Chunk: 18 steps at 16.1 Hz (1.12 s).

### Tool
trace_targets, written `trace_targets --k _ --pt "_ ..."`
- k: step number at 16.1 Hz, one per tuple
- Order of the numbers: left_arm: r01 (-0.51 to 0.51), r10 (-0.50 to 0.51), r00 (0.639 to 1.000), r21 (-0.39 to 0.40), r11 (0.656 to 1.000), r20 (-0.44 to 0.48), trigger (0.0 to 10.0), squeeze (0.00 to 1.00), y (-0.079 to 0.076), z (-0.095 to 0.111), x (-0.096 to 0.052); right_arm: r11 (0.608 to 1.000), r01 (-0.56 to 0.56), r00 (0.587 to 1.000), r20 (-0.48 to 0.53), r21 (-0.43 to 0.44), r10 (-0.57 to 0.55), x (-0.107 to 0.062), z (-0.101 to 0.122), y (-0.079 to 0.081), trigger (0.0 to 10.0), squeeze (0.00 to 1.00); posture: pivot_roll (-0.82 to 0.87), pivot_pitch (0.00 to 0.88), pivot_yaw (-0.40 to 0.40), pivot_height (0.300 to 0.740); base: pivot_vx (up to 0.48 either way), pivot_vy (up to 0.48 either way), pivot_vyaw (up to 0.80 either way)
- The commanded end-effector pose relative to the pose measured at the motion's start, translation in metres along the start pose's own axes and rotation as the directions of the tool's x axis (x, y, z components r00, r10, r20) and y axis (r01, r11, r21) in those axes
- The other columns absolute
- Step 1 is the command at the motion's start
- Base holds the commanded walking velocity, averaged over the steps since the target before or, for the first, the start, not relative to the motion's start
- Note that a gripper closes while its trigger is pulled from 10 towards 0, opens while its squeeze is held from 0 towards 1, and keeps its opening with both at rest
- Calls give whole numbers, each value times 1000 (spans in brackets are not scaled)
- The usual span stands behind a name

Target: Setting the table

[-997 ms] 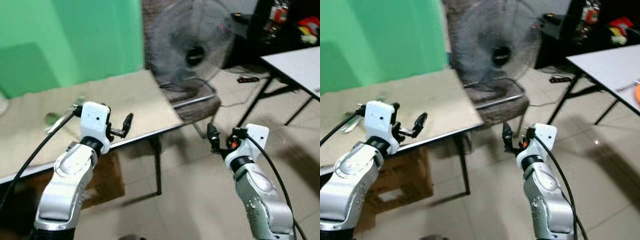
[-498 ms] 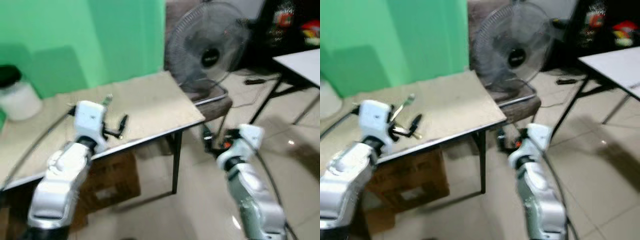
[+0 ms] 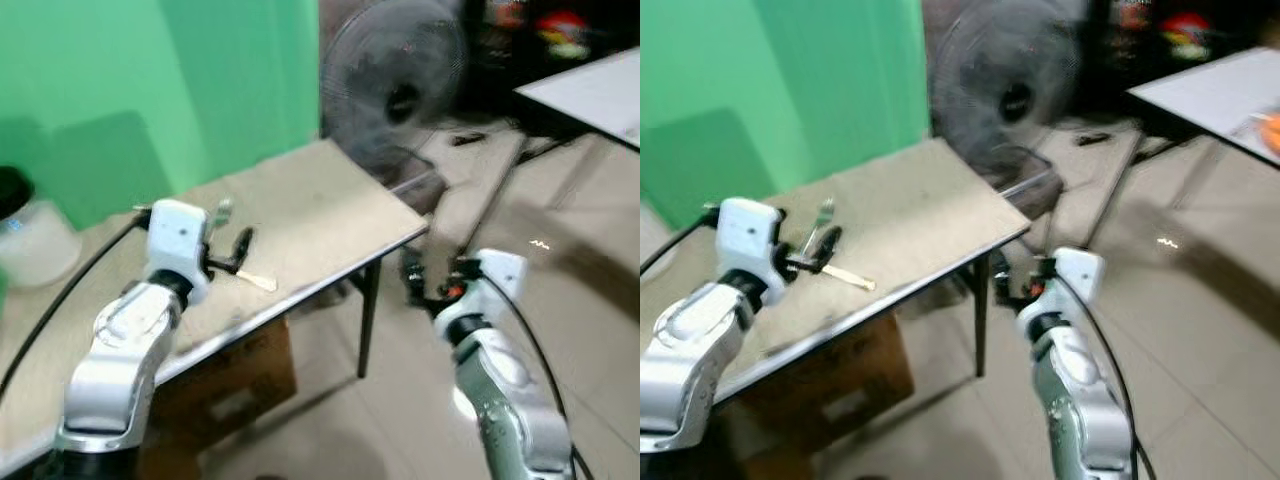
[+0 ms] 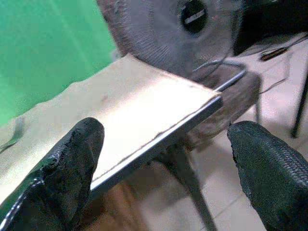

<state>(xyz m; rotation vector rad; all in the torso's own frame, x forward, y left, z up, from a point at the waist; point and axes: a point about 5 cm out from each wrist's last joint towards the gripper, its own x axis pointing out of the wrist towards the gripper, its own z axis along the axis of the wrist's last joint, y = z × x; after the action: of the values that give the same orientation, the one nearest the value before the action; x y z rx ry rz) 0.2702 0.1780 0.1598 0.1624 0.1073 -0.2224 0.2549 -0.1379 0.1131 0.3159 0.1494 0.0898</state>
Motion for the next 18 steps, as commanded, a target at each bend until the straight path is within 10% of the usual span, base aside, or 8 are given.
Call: trace_targets --k 1,5,7,8,10,13,16,18 --pt "16 -16 1000 -2 1000 18 10000 1000 -6 4 1 1000 14 1000 9 -15 -13 -1 4 -6 10000 1000 95 0 48 740 0 442 -800" --pt "-19 19 1000 0 1000 20 10000 843 -3 2 -1 981 -137 990 -34 -140 134 2 6 5 10000 1000 96 0 29 740 0 375 -338" --pt "-34 33 999 24 999 16 10000 94 -2 2 -2 951 -209 977 -79 -226 196 3 8 10 10000 1000 99 0 22 740 0 0 0" --pt "-35 35 999 29 999 12 10000 71 -3 2 -2 949 -212 977 -82 -234 198 4 11 9 10000 1000 101 0 18 740 0 0 0" --pt "-45 45 999 -9 999 6 10000 157 -1 2 -1 937 -229 973 -83 -262 215 7 16 7 10000 1000 104 0 14 740 0 0 0" --pt "-66 66 998 -4 998 0 10000 1000 4 3 2 898 -300 954 -89 -322 287 9 22 10 10000 1000 109 0 4 740 0 0 0" --pt "-73 76 987 28 997 -144 10000 0 17 -9 19 810 -482 876 -213 -336 433 9 26 16 10000 1000 104 0 2 740 0 0 0" --pt "-32 31 973 0 999 -230 10000 0 22 -17 31 772 -532 846 -255 -347 468 8 28 16 10000 1000 101 0 4 740 0 0 0"
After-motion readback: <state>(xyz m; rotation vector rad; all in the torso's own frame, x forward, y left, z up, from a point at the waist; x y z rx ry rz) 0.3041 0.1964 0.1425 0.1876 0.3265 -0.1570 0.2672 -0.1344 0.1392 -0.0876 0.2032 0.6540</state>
